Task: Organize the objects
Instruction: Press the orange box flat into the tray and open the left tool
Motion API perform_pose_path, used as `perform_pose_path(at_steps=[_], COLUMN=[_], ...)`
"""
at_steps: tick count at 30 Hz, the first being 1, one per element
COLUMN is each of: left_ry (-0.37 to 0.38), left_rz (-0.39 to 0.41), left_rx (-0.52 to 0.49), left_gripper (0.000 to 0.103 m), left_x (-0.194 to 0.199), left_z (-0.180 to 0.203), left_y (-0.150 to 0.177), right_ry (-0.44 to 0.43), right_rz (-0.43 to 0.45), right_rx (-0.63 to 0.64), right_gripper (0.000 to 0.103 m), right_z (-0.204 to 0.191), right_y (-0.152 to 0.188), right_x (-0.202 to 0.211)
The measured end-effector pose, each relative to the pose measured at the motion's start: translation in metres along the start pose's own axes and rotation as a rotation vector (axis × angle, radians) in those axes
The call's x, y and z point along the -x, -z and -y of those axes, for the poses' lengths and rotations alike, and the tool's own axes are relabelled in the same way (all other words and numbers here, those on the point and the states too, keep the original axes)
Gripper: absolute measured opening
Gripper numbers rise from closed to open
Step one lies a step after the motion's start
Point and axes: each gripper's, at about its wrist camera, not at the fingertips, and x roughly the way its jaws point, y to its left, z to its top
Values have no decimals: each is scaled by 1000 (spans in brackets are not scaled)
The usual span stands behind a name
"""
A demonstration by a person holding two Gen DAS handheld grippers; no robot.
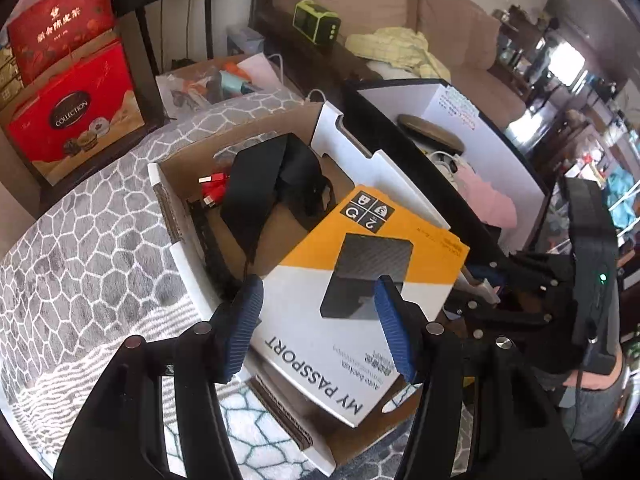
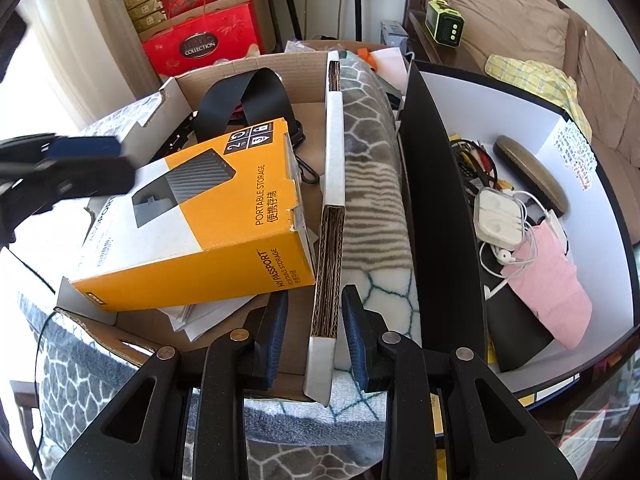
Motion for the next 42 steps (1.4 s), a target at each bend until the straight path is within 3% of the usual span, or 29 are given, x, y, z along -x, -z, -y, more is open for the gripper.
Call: perform_pose_path(at_steps=[16, 17, 18, 23, 28, 31, 34, 38, 42], left_ry=[107, 99, 95, 92, 77, 76, 75, 135, 191], left_rz=[-106, -106, -103, -105, -109, -114, -134, -156, -188], left_rx=[8, 0, -11, -39, -31, -40, -52, -75, -170], left_gripper=[61, 70, 72, 72, 72, 72, 72, 71, 66], left_x=[-62, -62, -63, -62, -62, -63, -66, -69, -71], left_z=[10, 11, 14, 21, 18, 18, 18, 25, 45], left_y=[-52, -52, -52, -51, -55, -53, -50, -45, -34], right_ry=[-50, -59, -59, -35, -41, -85, -59, -77, -89], right_rz=[-28, -37, -40, -47, -22, 14, 25, 21, 11], right_rx=[-26, -39, -45, -25, -24, -51, -53, -54, -44], right_gripper=[29, 30, 34, 43, 59, 59, 59, 56, 55], right_z=[5, 7, 8, 10, 15, 24, 27, 24, 21], right_y=[6, 5, 5, 3, 1, -2, -5, -4, 0], right_x=[11, 11, 11, 10, 25, 37, 40, 39, 37])
